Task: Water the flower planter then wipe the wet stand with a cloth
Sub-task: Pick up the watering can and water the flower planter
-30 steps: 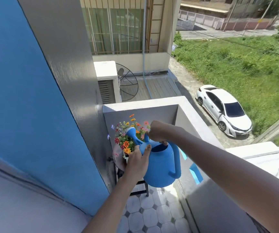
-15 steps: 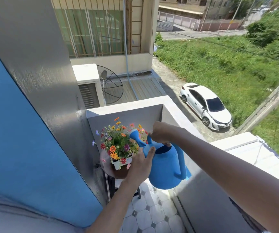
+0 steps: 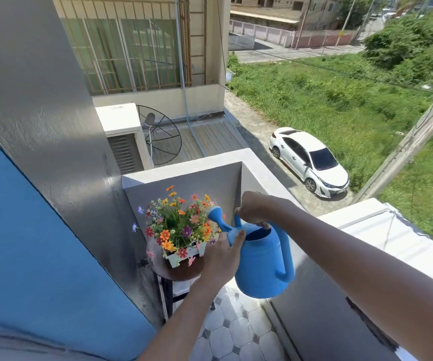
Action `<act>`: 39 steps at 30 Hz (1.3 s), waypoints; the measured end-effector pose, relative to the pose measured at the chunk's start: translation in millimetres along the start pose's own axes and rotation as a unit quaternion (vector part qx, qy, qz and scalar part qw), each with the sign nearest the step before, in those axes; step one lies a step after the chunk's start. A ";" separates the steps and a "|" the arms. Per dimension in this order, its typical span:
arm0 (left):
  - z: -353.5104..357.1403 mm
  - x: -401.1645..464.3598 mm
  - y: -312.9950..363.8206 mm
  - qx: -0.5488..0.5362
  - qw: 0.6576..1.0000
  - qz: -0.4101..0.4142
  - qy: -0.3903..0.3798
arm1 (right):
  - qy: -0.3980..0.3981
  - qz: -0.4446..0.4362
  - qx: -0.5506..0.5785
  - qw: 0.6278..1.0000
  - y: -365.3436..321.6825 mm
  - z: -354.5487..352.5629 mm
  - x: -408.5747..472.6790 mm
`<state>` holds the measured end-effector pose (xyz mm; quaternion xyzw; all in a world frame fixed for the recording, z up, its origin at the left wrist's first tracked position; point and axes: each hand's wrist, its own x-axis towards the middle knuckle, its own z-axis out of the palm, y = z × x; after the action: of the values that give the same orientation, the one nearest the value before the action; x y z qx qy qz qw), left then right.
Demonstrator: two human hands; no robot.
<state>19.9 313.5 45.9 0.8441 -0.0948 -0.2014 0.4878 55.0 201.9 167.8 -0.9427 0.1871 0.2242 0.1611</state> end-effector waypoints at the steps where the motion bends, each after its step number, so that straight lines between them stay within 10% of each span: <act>1: -0.3 -0.9 0.8 0.000 1.000 0.000 0.001 | -0.001 -0.009 -0.012 1.000 0.6 -0.3 0.5; 39: -54.5 -74.0 -17.2 -0.044 0.992 -0.053 0.109 | -0.008 -0.146 -0.106 0.984 -73.6 24.4 -28.2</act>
<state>-23.9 391.4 73.6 0.8428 0.0125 -0.1379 0.5201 54.1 284.0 176.9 -0.9698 0.0216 0.2246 0.0923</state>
